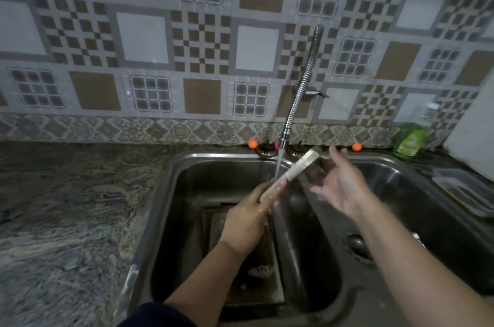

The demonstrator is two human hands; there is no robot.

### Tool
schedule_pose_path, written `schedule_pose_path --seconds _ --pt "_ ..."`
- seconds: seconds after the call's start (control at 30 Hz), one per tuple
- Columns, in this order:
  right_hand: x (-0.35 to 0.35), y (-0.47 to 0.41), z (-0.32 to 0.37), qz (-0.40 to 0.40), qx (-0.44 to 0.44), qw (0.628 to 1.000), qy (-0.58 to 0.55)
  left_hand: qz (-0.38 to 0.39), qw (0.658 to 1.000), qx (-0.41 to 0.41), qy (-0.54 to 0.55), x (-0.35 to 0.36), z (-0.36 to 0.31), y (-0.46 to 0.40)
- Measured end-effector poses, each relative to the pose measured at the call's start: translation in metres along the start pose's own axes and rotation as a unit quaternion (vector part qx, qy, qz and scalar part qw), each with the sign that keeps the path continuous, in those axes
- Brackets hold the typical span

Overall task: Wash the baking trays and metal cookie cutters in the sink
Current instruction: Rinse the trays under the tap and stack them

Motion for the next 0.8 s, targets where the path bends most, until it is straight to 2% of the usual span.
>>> schedule_pose_path --seconds 0.07,0.13,0.17,0.33,0.43,0.5,0.63,0.8 --pt "-0.010 0.006 0.004 -0.034 -0.041 0.980 0.191 -0.047 0.998 -0.036 0.007 -0.013 0.003 -0.001" --pt "-0.031 0.021 0.006 -0.137 -0.099 0.907 0.385 -0.074 0.995 -0.064 0.036 -0.017 0.006 0.001" --pt "-0.036 0.030 0.002 -0.153 -0.125 0.887 0.418 -0.093 0.991 -0.071 0.067 -0.020 0.007 0.003" --pt "-0.032 0.040 -0.030 -0.008 -0.178 0.907 0.382 -0.165 0.946 -0.082 0.267 -0.026 -0.006 0.006" --pt "-0.035 0.034 -0.011 -0.008 -0.201 0.907 0.369 -0.191 0.918 -0.124 0.325 -0.025 -0.014 0.000" --pt "-0.041 0.028 0.013 -0.023 -0.232 0.882 0.411 -0.179 0.912 -0.148 0.338 -0.015 -0.020 -0.008" --pt "-0.065 0.015 0.062 -0.027 -0.283 0.804 0.523 -0.094 0.922 -0.146 0.347 0.026 -0.039 -0.030" --pt "-0.122 -0.001 0.104 -0.033 -0.283 0.722 0.630 -0.001 0.947 -0.172 0.273 0.089 -0.068 -0.052"
Point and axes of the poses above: each hand's wrist, its own y-axis away from the middle knuckle, its own x-axis out of the palm, z = x × y, the point moved 9 cm from there along -y, towards the middle knuckle, and after that the axes turned 5 degrees about z, right-handed, at the moved point
